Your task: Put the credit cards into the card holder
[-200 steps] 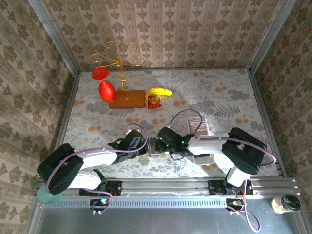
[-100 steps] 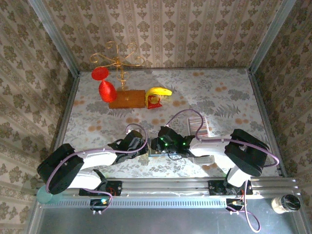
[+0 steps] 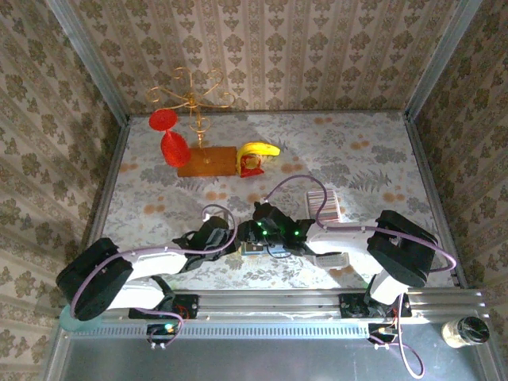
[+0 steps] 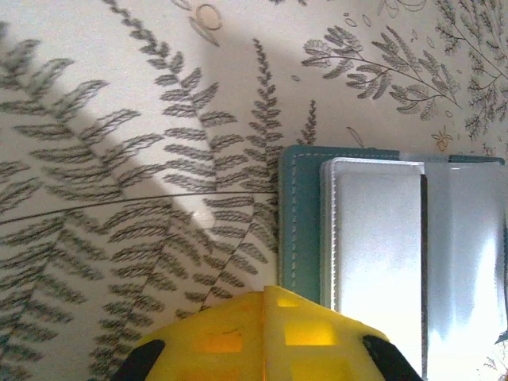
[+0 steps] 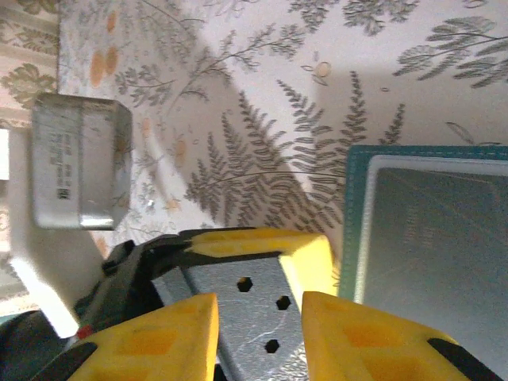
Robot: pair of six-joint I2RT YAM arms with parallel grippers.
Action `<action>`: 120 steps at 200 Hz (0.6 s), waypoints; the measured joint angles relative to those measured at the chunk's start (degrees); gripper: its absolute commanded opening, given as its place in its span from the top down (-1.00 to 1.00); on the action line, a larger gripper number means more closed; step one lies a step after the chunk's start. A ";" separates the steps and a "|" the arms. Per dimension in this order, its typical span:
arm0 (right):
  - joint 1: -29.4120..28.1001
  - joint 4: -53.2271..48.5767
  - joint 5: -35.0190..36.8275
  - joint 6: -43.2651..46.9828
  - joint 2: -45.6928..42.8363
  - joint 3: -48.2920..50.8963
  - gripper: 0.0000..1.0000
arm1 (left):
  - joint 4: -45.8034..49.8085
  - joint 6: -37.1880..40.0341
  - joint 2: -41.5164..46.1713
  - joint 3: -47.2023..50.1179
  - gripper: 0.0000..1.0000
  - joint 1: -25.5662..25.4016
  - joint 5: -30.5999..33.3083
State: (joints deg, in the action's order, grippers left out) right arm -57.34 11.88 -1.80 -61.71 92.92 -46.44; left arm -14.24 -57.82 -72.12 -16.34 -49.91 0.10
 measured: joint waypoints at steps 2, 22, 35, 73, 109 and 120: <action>-0.02 0.00 -0.02 0.00 0.00 -0.09 0.32 | 0.17 0.07 0.42 0.17 0.72 0.00 0.15; -0.57 -0.96 0.13 0.28 -0.28 -1.64 0.25 | 3.10 -0.28 4.94 1.70 0.67 -0.26 1.44; -0.92 -5.11 1.51 1.33 -1.57 -3.17 0.20 | 6.36 -0.28 8.55 2.67 0.63 -0.26 2.49; -1.05 -20.48 8.72 4.74 -9.57 -5.22 0.10 | 12.33 -0.02 16.13 3.37 0.46 -0.26 4.28; 1.51 -26.84 10.25 6.12 -11.72 -2.56 0.00 | 13.20 0.17 16.33 3.37 0.31 -0.26 4.15; 2.54 -28.11 10.05 6.36 -10.80 -1.90 -0.01 | 13.18 0.39 15.78 3.37 0.24 -0.26 3.80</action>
State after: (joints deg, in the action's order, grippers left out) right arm -54.81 -16.23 8.25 -55.35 82.13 -48.34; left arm -1.06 -57.43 -56.34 -12.97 -50.17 3.90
